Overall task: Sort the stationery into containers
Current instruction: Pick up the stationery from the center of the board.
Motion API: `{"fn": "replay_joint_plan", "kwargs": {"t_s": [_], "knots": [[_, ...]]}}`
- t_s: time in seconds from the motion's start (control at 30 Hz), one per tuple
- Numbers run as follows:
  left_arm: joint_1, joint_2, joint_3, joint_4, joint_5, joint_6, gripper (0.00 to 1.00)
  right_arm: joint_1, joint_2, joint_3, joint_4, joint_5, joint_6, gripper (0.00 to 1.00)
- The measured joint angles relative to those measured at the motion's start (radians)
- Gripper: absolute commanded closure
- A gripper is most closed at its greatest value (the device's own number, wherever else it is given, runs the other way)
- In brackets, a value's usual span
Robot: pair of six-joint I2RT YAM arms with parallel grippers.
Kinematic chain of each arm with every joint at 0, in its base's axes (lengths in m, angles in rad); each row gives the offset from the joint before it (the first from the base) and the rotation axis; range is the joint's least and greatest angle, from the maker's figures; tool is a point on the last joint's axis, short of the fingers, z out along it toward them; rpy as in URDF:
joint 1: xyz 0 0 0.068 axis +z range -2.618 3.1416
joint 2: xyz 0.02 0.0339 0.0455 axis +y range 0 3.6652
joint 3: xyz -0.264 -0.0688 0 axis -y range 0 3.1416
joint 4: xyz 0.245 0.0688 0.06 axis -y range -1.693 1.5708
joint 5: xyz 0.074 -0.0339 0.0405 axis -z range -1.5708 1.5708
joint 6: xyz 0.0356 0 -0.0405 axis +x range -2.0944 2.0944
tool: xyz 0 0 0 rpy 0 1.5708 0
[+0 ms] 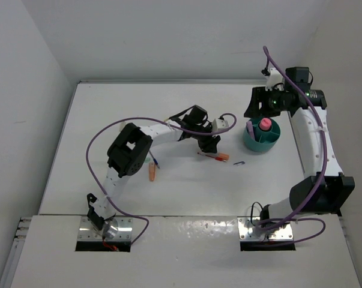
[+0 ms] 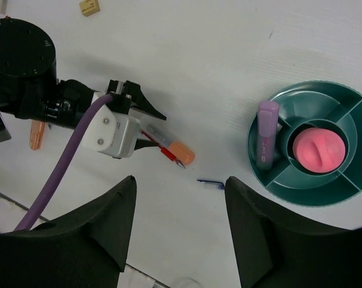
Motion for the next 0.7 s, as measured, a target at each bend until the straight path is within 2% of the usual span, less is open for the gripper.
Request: {"fn": "replay_joint_plan", "kwargs": {"t_s": [0.27, 0.7], "knots": [[0.0, 0.026, 0.0, -0.028, -0.027, 0.045, 0.46, -0.019, 0.001, -0.01, -0.002, -0.011, 0.002, 0.4], [-0.002, 0.029, -0.01, -0.034, -0.039, 0.058, 0.51, -0.03, 0.018, -0.01, -0.002, -0.033, 0.019, 0.4]]}}
